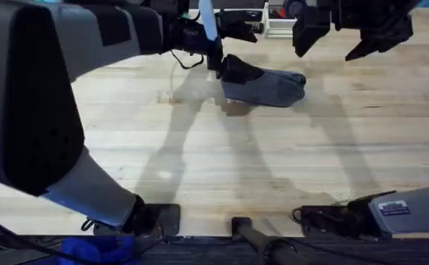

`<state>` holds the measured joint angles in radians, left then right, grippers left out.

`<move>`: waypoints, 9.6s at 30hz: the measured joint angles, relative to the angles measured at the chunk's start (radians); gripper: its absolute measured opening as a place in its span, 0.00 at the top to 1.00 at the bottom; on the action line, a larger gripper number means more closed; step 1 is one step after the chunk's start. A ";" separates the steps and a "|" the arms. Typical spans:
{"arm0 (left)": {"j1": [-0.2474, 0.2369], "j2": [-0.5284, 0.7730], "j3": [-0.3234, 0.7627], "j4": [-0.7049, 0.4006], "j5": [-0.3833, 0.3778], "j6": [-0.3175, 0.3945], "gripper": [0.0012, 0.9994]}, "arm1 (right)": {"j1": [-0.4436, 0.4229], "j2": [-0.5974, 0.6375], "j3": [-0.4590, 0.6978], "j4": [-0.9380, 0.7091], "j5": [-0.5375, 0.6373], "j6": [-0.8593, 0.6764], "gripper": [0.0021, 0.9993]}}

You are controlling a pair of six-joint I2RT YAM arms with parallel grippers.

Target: Unzip the bag, pick up the pens from the table one at a time and place them inside, then zip the bag closed.

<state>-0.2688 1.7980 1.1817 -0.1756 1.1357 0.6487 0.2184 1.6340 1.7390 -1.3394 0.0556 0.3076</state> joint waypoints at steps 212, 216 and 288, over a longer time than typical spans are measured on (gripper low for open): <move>-0.209 0.099 0.139 -0.225 -0.407 0.329 0.96 | -0.308 -0.135 -0.872 0.970 -0.793 0.013 0.94; -0.209 0.099 0.139 -0.225 -0.408 0.329 0.96 | -0.308 -0.135 -0.872 0.970 -0.793 0.014 0.97; -0.209 0.099 0.139 -0.209 -0.414 0.329 0.96 | -0.651 -0.363 -0.874 0.730 -0.861 -0.081 0.97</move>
<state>-0.4782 1.8972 1.3205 -0.3843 0.7216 0.9775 -0.4328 1.2707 0.8650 -0.6093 -0.8051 0.2264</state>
